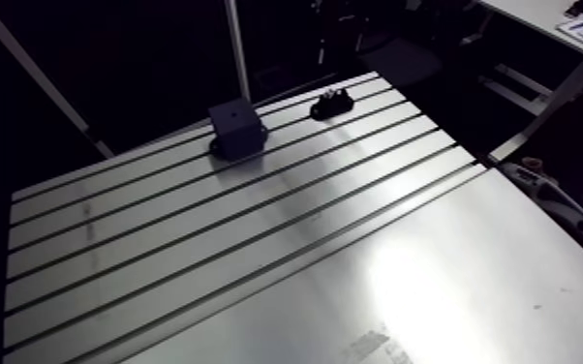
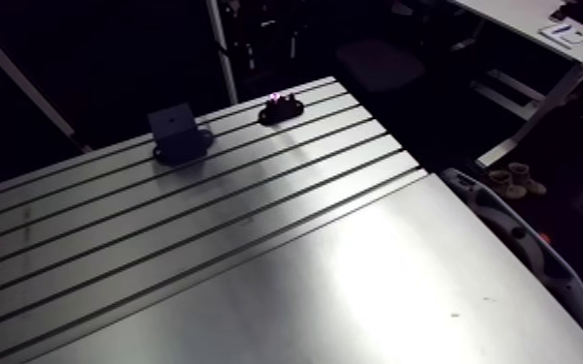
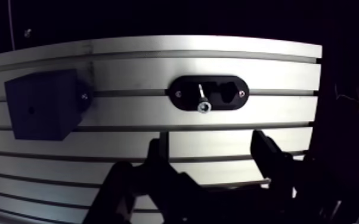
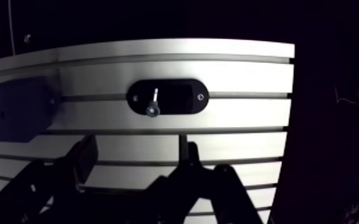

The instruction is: Pick up the M10 bolt and insert it into the hole until fully seated.

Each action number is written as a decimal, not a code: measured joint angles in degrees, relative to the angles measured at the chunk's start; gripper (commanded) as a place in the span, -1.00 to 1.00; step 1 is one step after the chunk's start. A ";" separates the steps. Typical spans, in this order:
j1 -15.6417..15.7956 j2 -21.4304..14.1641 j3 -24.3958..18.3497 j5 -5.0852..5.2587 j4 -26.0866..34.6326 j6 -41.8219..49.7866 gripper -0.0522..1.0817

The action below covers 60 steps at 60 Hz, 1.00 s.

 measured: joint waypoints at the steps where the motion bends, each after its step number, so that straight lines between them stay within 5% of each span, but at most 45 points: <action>1: -0.01 0.07 0.01 0.00 -0.01 0.05 -0.29; 28: 0.09 2.08 -0.04 -0.39 -1.05 1.10 -0.05; 60: 0.09 3.56 0.01 -0.57 -2.00 1.19 0.00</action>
